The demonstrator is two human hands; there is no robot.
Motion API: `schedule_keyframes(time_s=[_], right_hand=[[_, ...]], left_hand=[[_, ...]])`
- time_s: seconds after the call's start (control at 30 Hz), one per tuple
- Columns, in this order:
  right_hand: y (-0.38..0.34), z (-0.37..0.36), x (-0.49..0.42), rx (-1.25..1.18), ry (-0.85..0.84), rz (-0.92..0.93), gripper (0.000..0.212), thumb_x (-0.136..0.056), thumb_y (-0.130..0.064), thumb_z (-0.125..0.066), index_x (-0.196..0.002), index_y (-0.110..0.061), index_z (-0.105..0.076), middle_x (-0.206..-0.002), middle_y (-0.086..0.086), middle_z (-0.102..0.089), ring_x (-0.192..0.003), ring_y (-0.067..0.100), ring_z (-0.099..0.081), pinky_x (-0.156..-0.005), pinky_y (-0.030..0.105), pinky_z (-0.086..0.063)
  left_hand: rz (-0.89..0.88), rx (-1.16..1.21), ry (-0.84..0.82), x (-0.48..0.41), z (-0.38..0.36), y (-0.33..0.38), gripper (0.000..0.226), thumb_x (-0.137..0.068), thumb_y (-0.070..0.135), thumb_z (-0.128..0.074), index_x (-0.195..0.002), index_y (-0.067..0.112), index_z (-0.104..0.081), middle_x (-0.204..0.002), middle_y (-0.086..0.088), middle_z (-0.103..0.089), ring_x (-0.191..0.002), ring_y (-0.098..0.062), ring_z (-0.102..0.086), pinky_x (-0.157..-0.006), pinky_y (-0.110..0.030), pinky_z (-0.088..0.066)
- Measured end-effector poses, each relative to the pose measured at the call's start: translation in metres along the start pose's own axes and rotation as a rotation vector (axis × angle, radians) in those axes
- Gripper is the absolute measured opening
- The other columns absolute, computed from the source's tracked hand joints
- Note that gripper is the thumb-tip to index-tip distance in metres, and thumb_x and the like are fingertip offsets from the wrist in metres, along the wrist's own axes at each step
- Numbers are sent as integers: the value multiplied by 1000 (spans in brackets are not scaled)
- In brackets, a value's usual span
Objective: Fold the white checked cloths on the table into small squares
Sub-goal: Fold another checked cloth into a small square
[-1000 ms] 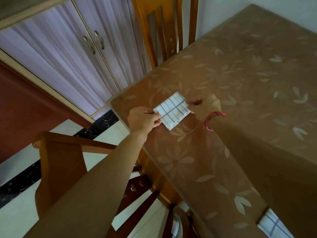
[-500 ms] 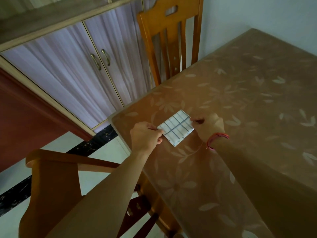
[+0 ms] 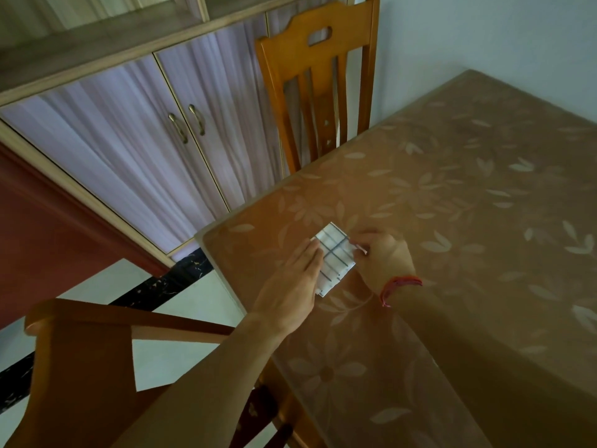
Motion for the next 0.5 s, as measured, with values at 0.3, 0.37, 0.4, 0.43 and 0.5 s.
schedule_keyframes(time_s=[0.3, 0.37, 0.4, 0.43, 0.5], right_hand=[[-61, -40, 18, 275, -236, 484, 60, -96, -27, -23, -146, 6, -25, -157, 20, -14, -147, 27, -10, -121, 36, -14], [-51, -48, 14, 275, -323, 428, 67, -95, -37, -11, -150, 0, -13, -160, 12, -2, -148, 17, 4, -118, 25, 2], [-48, -51, 11, 276, -341, 411, 72, -91, -42, -3, -151, -3, -9, -161, 8, 2, -148, 13, 8, -118, 24, 5], [-48, -52, 10, 279, -338, 407, 76, -87, -44, 3, -152, -6, -6, -161, 5, 3, -147, 11, 9, -119, 25, 4], [-45, -56, 10, 304, -335, 390, 69, -92, -42, 1, -152, -9, -4, -161, 3, 6, -147, 10, 11, -121, 29, 2]], left_hand=[[-82, -46, 47, -2, -16, -7, 66, -96, 23, -57, -152, 8, -26, -160, -9, -20, -149, -13, -9, -120, -38, -23], [-92, -82, 80, 0, -13, -8, 60, -95, 24, -53, -149, 8, -34, -157, -10, -29, -147, -15, -16, -119, -41, -24], [-95, -93, 98, 0, -11, -9, 58, -94, 25, -49, -147, 7, -37, -156, -10, -32, -146, -15, -19, -119, -40, -23], [-98, -99, 98, 0, -11, -9, 57, -93, 26, -45, -146, 6, -38, -154, -11, -34, -145, -16, -22, -119, -38, -22], [-102, -108, 85, 1, -13, -10, 57, -94, 26, -46, -146, 6, -38, -154, -12, -34, -145, -17, -25, -118, -36, -22]])
Point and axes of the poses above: each hand's wrist, its own x-axis away from the middle knuckle, its own z-axis out of the back of the hand, y = z × x, the point moved 7 cm from there along -x, towards the middle knuckle
